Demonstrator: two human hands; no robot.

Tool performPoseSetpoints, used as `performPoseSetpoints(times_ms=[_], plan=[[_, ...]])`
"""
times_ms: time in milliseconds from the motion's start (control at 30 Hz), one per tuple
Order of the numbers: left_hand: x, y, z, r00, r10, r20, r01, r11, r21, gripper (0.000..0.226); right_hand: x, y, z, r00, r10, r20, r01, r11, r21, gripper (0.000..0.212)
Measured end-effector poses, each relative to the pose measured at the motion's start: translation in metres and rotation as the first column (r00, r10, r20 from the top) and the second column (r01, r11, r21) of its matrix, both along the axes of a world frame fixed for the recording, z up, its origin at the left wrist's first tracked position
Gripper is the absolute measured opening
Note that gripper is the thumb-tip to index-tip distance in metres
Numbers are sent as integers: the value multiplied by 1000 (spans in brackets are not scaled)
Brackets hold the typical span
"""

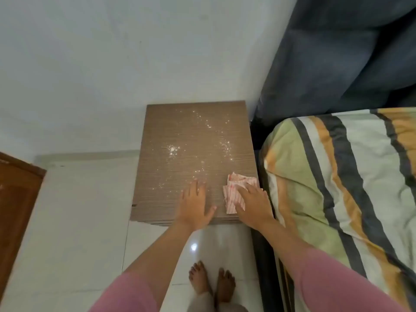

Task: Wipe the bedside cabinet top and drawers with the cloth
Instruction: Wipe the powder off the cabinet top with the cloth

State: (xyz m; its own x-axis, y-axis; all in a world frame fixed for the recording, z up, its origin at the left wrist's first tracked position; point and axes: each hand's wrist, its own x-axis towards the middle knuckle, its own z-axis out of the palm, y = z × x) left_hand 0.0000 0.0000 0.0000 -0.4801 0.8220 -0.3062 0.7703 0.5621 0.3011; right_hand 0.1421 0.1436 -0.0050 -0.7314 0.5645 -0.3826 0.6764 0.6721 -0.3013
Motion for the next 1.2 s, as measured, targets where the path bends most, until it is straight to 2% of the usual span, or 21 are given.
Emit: performPoseSetpoints(times_ms=[133,233,400,567,900,1067,1200], plan=[[-9,2,-49,997,-28,-65,26,999,-32,78,-7,5,-44,999,17,34,-18,1000,21,60],[-17,9,-83,995,-78,-60,74,995,-66,75,-12,11,-75,998,20,55,-24,996,85,64],[-22,7,-125,984,-137,-114,132,990,-49,72,-12,14,-115,999,36,-21,-32,981,194,63],[-20,4,-135,982,-118,-145,119,993,0,70,-12,13,-125,994,-14,-111,37,977,211,58],[-24,4,-129,988,-123,-98,121,992,-24,73,-24,20,-118,963,-85,-254,115,988,105,49],[-48,31,-117,992,-91,-93,90,996,-17,78,-61,57,-101,876,-202,-437,210,977,-29,51],[-91,79,-104,986,-91,-137,88,996,-32,79,-99,104,-86,840,-236,-488,242,969,-51,54]])
